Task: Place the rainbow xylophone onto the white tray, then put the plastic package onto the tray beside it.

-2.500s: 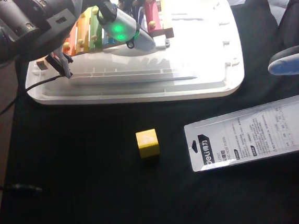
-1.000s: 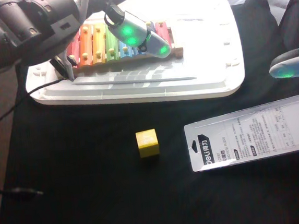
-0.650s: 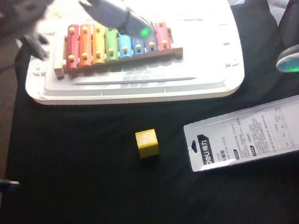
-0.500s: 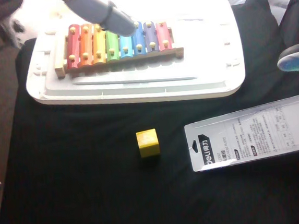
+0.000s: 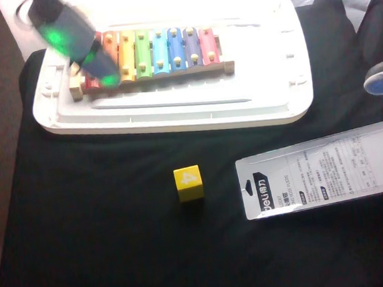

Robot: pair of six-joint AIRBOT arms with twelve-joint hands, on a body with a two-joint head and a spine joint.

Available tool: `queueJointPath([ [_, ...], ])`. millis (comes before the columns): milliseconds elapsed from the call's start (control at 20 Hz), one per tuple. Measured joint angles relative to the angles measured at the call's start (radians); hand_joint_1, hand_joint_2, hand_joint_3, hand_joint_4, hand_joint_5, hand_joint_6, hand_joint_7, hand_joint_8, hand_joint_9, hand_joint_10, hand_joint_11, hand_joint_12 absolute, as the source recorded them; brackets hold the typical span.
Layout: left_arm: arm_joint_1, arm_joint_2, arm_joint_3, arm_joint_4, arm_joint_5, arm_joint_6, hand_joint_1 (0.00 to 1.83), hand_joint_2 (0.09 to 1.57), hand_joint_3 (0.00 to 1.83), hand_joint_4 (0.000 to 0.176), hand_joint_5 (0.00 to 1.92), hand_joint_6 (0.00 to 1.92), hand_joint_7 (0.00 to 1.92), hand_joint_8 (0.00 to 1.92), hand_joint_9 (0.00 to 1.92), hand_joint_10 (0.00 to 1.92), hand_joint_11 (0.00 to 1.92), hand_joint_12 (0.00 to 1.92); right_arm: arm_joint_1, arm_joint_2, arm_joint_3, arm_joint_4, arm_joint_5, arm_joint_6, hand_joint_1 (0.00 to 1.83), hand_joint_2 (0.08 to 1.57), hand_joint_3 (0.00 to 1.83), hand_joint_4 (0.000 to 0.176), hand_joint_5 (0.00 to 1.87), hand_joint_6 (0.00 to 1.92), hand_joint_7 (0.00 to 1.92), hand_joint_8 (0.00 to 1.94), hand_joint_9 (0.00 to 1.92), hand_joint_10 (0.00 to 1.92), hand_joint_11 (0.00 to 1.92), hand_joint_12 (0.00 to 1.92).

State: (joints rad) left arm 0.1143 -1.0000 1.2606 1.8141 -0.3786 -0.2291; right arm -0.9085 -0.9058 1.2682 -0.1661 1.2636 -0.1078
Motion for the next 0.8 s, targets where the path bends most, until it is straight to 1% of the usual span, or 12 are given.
queueJointPath([
  [50, 0.000, 0.030, -0.031, 0.027, -0.012, 0.000, 0.95, 0.64, 0.00, 0.175, 0.00, 0.00, 0.12, 0.00, 0.14, 0.00, 0.02, 0.24, 0.000, 0.010, -0.007, -0.008, -0.008, 0.000, 0.79, 0.76, 0.00, 0.176, 0.00, 0.00, 0.14, 0.01, 0.13, 0.00, 0.18, 0.02],
  [100, 0.000, 0.053, -0.050, 0.036, -0.016, 0.000, 0.95, 0.63, 0.00, 0.173, 0.00, 0.00, 0.13, 0.00, 0.15, 0.01, 0.02, 0.25, 0.000, 0.018, -0.012, -0.016, -0.011, 0.000, 0.77, 0.75, 0.00, 0.176, 0.00, 0.00, 0.15, 0.01, 0.13, 0.00, 0.19, 0.02],
  [200, 0.000, 0.103, -0.089, 0.045, -0.019, 0.000, 0.89, 0.68, 0.00, 0.167, 0.00, 0.00, 0.12, 0.00, 0.13, 0.00, 0.02, 0.29, 0.000, 0.037, -0.022, -0.037, -0.016, 0.000, 0.74, 0.75, 0.00, 0.176, 0.00, 0.00, 0.12, 0.00, 0.11, 0.00, 0.16, 0.01],
  [250, 0.002, 0.127, -0.105, 0.045, -0.021, 0.000, 0.86, 0.69, 0.00, 0.160, 0.00, 0.00, 0.11, 0.00, 0.12, 0.00, 0.03, 0.31, 0.000, 0.049, -0.029, -0.053, -0.023, -0.001, 0.73, 0.74, 0.00, 0.176, 0.00, 0.00, 0.11, 0.00, 0.11, 0.00, 0.16, 0.01],
  [300, 0.003, 0.137, -0.112, 0.045, -0.021, 0.000, 0.90, 0.69, 0.00, 0.171, 0.00, 0.00, 0.09, 0.00, 0.10, 0.00, 0.00, 0.26, 0.000, 0.052, -0.032, -0.059, -0.027, 0.000, 0.73, 0.73, 0.00, 0.176, 0.00, 0.00, 0.10, 0.00, 0.09, 0.00, 0.15, 0.00],
  [400, 0.015, 0.165, -0.132, 0.039, -0.019, -0.002, 0.92, 0.69, 0.00, 0.176, 0.00, 0.00, 0.08, 0.01, 0.09, 0.01, 0.00, 0.19, 0.000, 0.060, -0.040, -0.086, -0.042, 0.000, 0.73, 0.75, 0.00, 0.176, 0.00, 0.00, 0.07, 0.00, 0.05, 0.00, 0.14, 0.00],
  [450, 0.020, 0.178, -0.143, 0.042, -0.019, -0.013, 0.92, 0.67, 0.00, 0.173, 0.00, 0.00, 0.12, 0.00, 0.16, 0.01, 0.04, 0.23, 0.000, 0.067, -0.047, -0.107, -0.056, 0.001, 0.64, 0.73, 0.00, 0.176, 0.00, 0.00, 0.02, 0.00, 0.02, 0.00, 0.12, 0.00],
  [550, 0.031, 0.210, -0.159, 0.052, -0.027, -0.034, 0.88, 0.67, 0.00, 0.175, 0.00, 0.00, 0.13, 0.00, 0.21, 0.02, 0.10, 0.26, 0.000, 0.077, -0.055, -0.146, -0.086, 0.003, 0.61, 0.70, 0.00, 0.176, 0.00, 0.00, 0.00, 0.00, 0.00, 0.00, 0.11, 0.01],
  [600, 0.032, 0.235, -0.175, 0.051, -0.019, -0.034, 0.82, 0.67, 0.00, 0.164, 0.00, 0.00, 0.14, 0.00, 0.24, 0.00, 0.11, 0.31, 0.000, 0.079, -0.055, -0.159, -0.101, 0.009, 0.65, 0.68, 0.00, 0.176, 0.00, 0.00, 0.00, 0.00, 0.00, 0.00, 0.08, 0.00],
  [650, 0.032, 0.246, -0.184, 0.052, -0.014, -0.034, 0.81, 0.67, 0.00, 0.163, 0.00, 0.00, 0.14, 0.00, 0.24, 0.00, 0.12, 0.32, 0.000, 0.079, -0.055, -0.166, -0.110, 0.019, 0.65, 0.66, 0.00, 0.176, 0.00, 0.00, 0.00, 0.00, 0.00, 0.00, 0.08, 0.00],
  [750, 0.040, 0.262, -0.196, 0.054, -0.007, -0.034, 0.76, 0.65, 0.00, 0.156, 0.00, 0.00, 0.14, 0.00, 0.22, 0.00, 0.01, 0.47, 0.000, 0.079, -0.055, -0.193, -0.133, 0.034, 0.70, 0.67, 0.00, 0.176, 0.00, 0.00, 0.00, 0.00, 0.00, 0.00, 0.02, 0.00],
  [800, 0.043, 0.269, -0.204, 0.055, -0.004, -0.034, 0.72, 0.64, 0.00, 0.159, 0.00, 0.00, 0.15, 0.01, 0.23, 0.00, 0.00, 0.49, 0.000, 0.079, -0.055, -0.216, -0.146, 0.042, 0.67, 0.63, 0.00, 0.176, 0.00, 0.00, 0.00, 0.00, 0.00, 0.00, 0.00, 0.00],
])
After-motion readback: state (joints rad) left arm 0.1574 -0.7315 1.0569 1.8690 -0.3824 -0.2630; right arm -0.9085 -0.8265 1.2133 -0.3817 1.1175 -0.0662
